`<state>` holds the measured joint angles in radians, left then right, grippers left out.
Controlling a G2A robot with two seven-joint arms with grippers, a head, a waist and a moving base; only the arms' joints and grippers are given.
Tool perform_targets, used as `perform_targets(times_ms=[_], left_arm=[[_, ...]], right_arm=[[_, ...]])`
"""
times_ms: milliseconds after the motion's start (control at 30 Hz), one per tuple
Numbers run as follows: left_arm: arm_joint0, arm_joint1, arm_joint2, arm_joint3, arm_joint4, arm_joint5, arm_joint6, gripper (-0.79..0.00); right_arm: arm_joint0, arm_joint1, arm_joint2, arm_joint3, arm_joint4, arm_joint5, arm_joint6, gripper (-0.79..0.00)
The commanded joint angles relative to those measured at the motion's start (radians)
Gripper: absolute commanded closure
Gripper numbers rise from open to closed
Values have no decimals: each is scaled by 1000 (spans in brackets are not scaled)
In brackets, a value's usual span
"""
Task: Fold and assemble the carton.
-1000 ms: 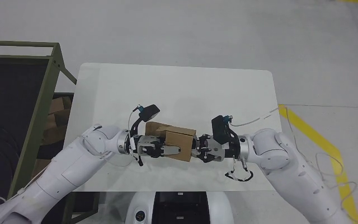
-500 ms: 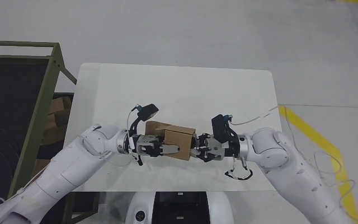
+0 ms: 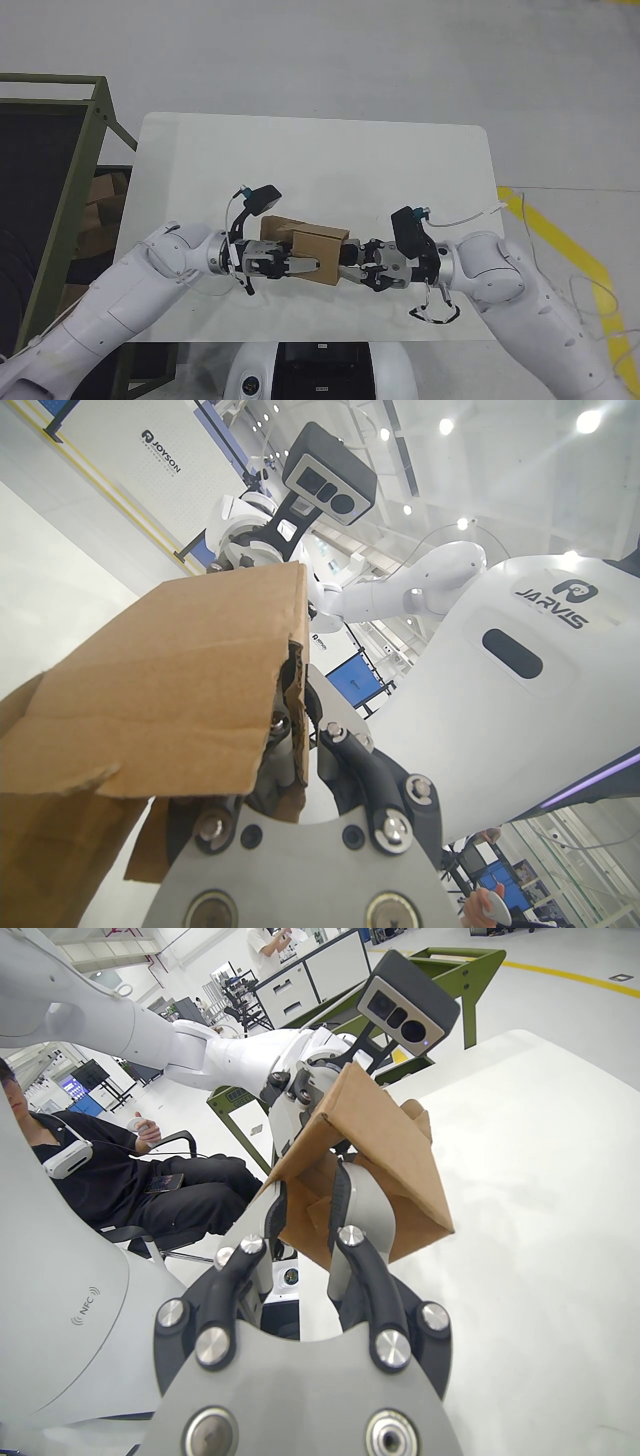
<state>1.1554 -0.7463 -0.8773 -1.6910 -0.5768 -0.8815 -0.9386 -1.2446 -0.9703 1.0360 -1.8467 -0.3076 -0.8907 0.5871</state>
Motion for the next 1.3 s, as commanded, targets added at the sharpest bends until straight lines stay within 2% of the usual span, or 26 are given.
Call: perform_targets(times_ms=[0,567,633,833,900,933,967,1000,1267], left_arm=[[0,0,-2,2,-2,-2,2,0],[5,1,-6,5,-5,-2,2,0],[6,1,-8,7,-5,-2,2,0],[6,-1,-14,-2,-5,8,-8,0],[6,-1,-18,-2,-4,10,-10,0],[7,-2,-19,-1,-4,11,-11,0],[7,-2,-20,0,-4,13,-12,0],[7,-3,-22,1,-5,12,-12,0],[12,-10,-30,8,-12,21,-21,0]], right_arm=[[-9,3,10,-2,0,-13,-7,-206],[-67,21,72,-16,-11,-77,-48,-237],[-68,22,84,-27,-37,-122,-61,-259],[-115,31,135,-67,-122,-122,-160,-299],[-136,35,152,-72,-142,-122,-195,-369],[-146,37,161,-75,-152,-122,-211,-511],[-156,40,169,-77,-162,-122,-227,-693],[-165,42,177,-79,-172,-122,-242,-785],[-209,57,208,-144,-282,-122,-334,-785]])
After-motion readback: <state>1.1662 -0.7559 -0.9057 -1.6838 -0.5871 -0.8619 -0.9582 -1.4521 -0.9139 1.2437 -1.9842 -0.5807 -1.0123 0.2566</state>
